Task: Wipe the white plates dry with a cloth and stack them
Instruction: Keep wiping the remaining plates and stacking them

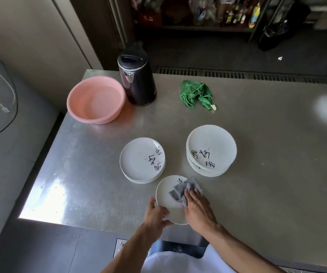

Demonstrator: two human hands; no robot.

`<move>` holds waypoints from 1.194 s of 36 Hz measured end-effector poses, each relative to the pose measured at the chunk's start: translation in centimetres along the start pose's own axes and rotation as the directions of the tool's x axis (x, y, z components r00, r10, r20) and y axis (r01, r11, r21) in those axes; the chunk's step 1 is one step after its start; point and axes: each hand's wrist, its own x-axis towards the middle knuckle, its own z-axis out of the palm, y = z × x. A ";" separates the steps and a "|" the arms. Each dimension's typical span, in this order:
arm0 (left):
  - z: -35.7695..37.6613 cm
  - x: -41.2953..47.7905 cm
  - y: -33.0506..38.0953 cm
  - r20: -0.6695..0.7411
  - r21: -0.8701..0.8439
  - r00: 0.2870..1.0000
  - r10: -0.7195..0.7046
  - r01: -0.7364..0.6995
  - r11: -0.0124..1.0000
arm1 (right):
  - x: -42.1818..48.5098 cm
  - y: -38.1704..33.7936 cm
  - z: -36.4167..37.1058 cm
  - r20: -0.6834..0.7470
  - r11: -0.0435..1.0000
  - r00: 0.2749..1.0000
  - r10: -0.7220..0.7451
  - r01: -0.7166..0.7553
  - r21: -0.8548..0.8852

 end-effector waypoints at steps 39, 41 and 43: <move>0.6 1.1 3.1 0.202 0.151 0.972 0.120 -0.152 0.977 | -4.1 0.7 -7.5 -0.441 0.862 0.839 -0.317 0.449 0.235; 0.6 0.7 3.4 0.221 0.225 0.962 0.161 -0.211 0.951 | -3.7 1.2 -8.5 -0.466 0.870 0.856 -0.224 0.391 0.301; 0.4 0.3 3.2 0.263 0.419 0.934 0.244 -0.338 0.842 | -3.2 1.7 -9.4 -0.437 0.858 0.896 -0.078 0.284 0.427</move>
